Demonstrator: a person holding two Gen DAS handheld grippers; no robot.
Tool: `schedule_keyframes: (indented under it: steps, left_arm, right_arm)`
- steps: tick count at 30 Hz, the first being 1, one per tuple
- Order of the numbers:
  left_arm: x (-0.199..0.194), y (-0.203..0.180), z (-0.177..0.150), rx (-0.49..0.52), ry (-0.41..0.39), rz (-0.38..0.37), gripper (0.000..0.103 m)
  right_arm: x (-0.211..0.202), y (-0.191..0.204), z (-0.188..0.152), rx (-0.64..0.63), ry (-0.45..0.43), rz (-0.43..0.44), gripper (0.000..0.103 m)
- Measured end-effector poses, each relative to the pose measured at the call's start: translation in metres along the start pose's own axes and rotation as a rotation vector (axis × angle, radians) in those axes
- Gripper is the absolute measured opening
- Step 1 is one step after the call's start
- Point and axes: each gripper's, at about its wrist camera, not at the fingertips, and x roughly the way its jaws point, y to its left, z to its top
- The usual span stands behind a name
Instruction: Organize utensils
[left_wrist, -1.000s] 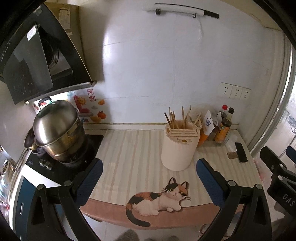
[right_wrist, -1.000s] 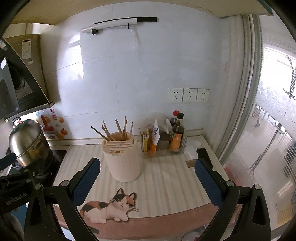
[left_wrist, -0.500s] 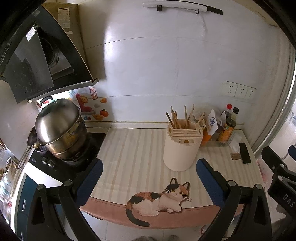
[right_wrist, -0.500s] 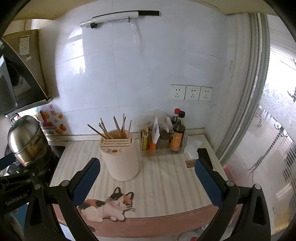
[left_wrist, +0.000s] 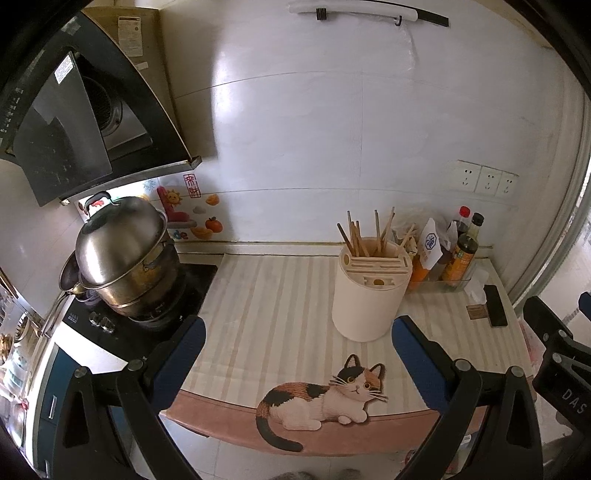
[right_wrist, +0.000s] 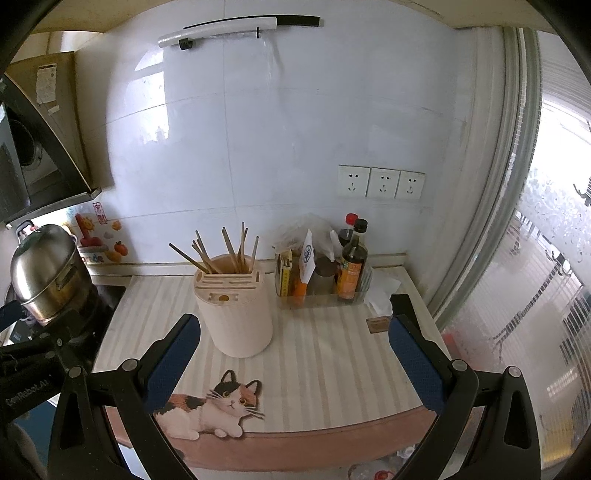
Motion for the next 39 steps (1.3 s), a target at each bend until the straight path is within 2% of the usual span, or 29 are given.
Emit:
schedule_keyframes:
  steps: [39]
  left_arm:
    - [0.012,0.002,0.006,-0.005,0.008,0.001,0.103]
  right_arm:
    - [0.013,0.007,0.006,-0.019,0.010,0.007,0.103]
